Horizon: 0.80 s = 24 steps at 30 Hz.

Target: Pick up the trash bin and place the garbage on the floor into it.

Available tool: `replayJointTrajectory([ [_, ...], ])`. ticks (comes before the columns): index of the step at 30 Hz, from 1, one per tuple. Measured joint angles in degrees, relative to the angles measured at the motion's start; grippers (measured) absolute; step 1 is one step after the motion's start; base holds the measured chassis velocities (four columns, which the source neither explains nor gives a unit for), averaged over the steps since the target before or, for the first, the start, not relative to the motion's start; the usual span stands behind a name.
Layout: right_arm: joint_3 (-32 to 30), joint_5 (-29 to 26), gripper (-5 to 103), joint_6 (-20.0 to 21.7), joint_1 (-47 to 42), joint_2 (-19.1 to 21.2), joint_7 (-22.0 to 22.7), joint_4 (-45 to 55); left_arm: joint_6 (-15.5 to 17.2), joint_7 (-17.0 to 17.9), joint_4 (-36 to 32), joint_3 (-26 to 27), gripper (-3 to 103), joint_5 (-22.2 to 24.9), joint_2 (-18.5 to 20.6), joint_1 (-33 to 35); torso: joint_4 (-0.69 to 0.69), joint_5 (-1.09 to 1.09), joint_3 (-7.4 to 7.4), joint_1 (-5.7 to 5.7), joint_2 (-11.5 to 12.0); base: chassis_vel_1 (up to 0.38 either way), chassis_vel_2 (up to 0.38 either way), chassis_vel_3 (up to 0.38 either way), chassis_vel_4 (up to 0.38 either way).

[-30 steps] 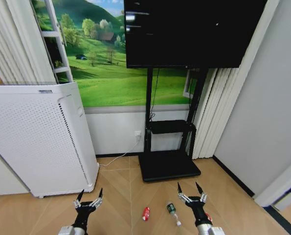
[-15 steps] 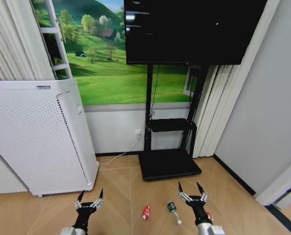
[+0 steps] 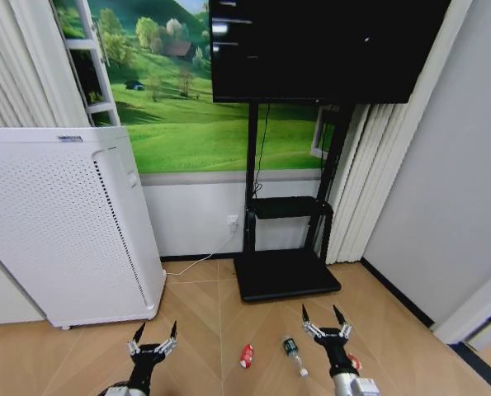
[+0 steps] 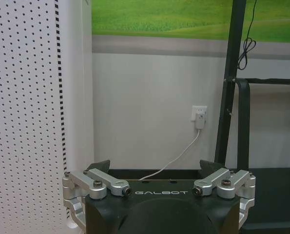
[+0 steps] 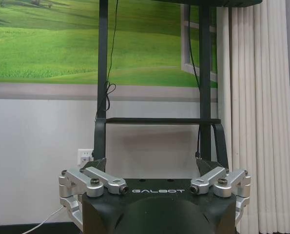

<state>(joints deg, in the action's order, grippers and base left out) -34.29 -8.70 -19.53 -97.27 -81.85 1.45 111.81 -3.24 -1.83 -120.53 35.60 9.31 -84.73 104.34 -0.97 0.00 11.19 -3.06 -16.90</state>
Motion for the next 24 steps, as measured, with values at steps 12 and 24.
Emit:
replayJointTrajectory([
  [12, -0.02, -0.66, 100, 2.27, -0.28, 0.95, -0.08, 0.87, 0.01, -0.03, -0.21, 0.28, 100, -0.12, -0.25, -0.07, -0.01, 0.0, -2.32, 1.05, 3.37, 0.0, 0.0, 0.0, 0.0],
  [24, -0.49, -0.64, 100, 3.51, -0.31, 0.67, 0.92, -0.06, -0.07, 0.78, 1.09, 0.8, 100, -0.68, -0.19, -1.2, 0.0, 0.0, -4.22, 1.81, 6.02, 0.0, 0.0, 0.0, 0.0],
])
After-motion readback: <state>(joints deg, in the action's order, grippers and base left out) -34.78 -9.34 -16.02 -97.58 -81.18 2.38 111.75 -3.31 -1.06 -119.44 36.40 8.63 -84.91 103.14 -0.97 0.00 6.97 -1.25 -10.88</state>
